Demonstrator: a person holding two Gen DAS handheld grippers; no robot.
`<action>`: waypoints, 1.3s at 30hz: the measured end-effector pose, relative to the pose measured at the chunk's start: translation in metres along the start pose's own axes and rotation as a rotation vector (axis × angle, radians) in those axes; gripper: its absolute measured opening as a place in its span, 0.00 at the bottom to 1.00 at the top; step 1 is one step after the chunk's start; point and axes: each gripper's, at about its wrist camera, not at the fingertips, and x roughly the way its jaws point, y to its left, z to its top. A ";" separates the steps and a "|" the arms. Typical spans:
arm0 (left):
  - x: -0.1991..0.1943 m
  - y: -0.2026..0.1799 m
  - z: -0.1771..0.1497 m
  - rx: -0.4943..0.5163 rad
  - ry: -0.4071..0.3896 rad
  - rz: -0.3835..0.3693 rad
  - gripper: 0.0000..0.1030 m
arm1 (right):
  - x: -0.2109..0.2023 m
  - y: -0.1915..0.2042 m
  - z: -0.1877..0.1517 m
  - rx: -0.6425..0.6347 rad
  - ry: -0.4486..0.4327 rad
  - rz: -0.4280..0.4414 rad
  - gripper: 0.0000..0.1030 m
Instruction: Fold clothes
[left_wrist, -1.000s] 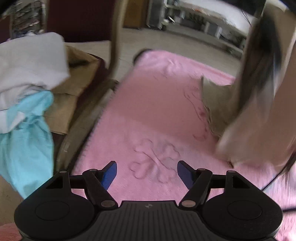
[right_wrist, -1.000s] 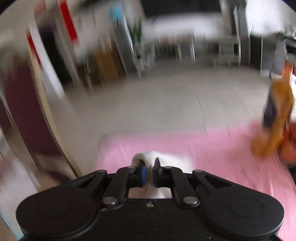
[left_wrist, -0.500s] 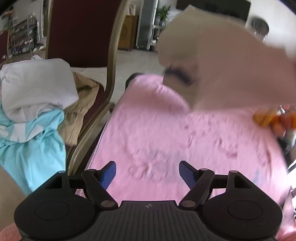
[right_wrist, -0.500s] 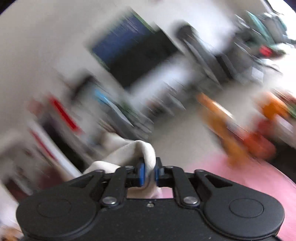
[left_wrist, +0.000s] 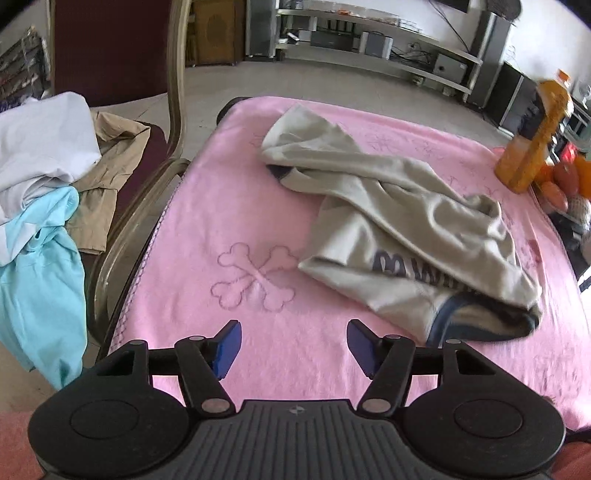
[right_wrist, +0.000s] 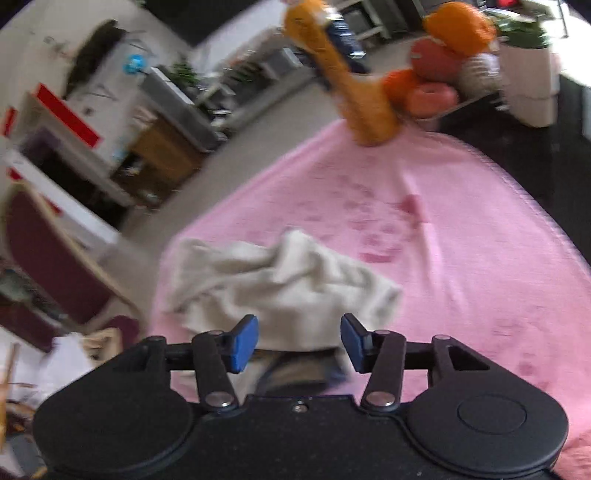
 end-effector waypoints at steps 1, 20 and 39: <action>0.002 0.000 0.006 -0.006 -0.009 0.001 0.59 | 0.002 0.005 0.004 -0.009 -0.006 0.029 0.49; 0.104 0.010 0.028 -0.005 0.035 -0.032 0.41 | 0.074 -0.015 0.006 -0.085 0.123 -0.140 0.55; 0.126 -0.030 0.031 0.090 -0.056 0.031 0.29 | 0.072 -0.024 0.006 -0.047 0.093 -0.140 0.55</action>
